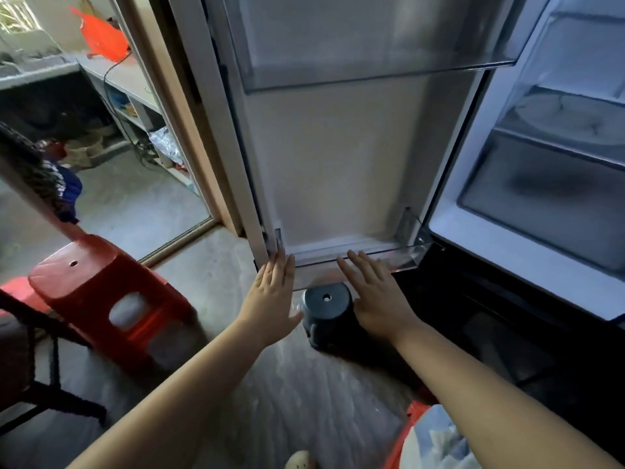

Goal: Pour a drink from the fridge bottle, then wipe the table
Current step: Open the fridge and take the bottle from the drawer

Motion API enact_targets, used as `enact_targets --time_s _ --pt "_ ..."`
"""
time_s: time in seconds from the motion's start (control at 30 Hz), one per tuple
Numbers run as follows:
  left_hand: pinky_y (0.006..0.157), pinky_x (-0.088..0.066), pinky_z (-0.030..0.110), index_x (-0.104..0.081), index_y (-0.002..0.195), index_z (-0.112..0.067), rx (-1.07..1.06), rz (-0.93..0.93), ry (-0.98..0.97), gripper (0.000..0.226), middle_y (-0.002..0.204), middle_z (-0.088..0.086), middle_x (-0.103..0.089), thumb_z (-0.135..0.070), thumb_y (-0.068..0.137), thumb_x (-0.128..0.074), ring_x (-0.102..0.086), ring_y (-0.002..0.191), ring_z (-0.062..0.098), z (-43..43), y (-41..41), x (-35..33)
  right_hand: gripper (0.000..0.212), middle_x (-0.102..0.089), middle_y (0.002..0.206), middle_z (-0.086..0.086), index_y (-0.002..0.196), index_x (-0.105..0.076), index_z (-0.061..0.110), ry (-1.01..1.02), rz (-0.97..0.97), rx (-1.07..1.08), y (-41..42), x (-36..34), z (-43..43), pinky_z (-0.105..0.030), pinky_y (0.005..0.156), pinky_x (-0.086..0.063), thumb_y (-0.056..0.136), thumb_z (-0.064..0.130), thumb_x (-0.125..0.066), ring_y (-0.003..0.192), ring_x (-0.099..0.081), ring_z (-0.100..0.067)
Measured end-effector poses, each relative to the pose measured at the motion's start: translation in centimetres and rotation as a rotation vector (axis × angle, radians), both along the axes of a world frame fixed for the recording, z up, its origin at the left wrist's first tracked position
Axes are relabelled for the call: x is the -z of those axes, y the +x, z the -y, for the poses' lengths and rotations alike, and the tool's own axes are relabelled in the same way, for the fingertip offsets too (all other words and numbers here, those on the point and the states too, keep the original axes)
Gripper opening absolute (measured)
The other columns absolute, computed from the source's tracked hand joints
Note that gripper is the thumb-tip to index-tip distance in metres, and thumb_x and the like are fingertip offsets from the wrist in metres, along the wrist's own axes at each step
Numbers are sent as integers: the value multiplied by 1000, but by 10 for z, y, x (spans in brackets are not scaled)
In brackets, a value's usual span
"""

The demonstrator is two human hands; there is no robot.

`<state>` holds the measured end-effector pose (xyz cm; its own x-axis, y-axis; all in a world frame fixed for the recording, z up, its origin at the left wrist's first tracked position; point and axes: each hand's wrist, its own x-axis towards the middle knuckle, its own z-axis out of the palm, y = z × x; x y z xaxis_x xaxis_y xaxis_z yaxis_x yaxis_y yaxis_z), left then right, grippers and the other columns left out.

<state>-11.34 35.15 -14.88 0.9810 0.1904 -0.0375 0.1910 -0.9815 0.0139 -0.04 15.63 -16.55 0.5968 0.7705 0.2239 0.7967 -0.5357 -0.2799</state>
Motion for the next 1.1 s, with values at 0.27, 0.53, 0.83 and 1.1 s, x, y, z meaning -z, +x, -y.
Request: enact_targets --time_s 0.27,0.53,0.83,1.1 --pt "116 -5 42 5 150 -4 243 134 -17 105 158 17 -5 -52 81 -58 -3 146 30 -11 24 21 82 -21 156 -9 150 -18 19 -14 52 100 -4 20 -16 -56 111 -24 72 5 -37 145 -16 -28" --pt "115 -20 50 -1 148 1 283 142 -28 117 150 24 -29 -47 71 -74 -26 139 37 -16 28 19 71 -26 154 -10 146 -31 16 -19 60 73 5 8 -12 -49 117 -18 78 7 -47 144 -15 -24" --pt "117 5 45 35 136 -17 456 -124 98 78 153 7 30 -52 98 -23 19 144 27 35 79 -5 61 -39 146 -17 141 -38 1 -14 21 305 54 1 42 -52 112 -28 84 22 -40 140 -26 -30" --pt "117 3 43 23 144 -21 559 -116 51 76 158 2 18 -52 97 -27 11 146 21 88 141 -12 58 -32 151 -6 142 -38 5 105 -91 206 77 -14 89 -23 118 -7 88 25 -41 142 -21 -17"
